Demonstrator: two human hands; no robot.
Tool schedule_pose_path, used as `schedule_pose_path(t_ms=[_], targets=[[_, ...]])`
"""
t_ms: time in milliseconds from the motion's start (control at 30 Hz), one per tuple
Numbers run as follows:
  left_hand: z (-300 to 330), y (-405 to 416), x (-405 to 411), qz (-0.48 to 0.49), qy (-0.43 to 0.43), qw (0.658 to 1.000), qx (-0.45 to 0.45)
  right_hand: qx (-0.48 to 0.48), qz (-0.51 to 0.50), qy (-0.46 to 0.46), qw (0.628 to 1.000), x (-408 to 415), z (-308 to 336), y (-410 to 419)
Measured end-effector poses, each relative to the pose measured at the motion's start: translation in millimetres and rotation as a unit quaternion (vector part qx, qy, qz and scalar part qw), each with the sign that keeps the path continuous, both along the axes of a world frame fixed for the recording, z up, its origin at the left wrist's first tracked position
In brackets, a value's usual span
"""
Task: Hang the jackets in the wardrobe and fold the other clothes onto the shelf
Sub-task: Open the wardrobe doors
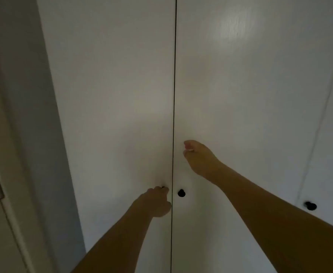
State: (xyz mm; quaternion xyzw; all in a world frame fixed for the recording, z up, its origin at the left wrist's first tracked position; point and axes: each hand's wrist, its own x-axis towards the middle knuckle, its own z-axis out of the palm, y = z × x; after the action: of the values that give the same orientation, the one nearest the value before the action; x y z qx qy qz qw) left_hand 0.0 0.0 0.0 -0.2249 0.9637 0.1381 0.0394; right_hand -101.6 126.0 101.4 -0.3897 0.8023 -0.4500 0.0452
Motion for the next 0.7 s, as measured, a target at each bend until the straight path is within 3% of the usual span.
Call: schedule_pose_path(t_ms=[267,467,700], targets=[[-20,-1,-10,0.019,-0.02,1.0,0.012,-0.03,0.033,-0.018,0.999,-8,-11,-15],[-27,0,-20,0.051,0.111,0.992,-0.014,-0.046,0.038,-0.034,0.998,-8,-18,-20],[-34,-8,-24,0.055,0.168,0.984,-0.007,-0.069,0.036,-0.054,0.995,-11,-26,-26]])
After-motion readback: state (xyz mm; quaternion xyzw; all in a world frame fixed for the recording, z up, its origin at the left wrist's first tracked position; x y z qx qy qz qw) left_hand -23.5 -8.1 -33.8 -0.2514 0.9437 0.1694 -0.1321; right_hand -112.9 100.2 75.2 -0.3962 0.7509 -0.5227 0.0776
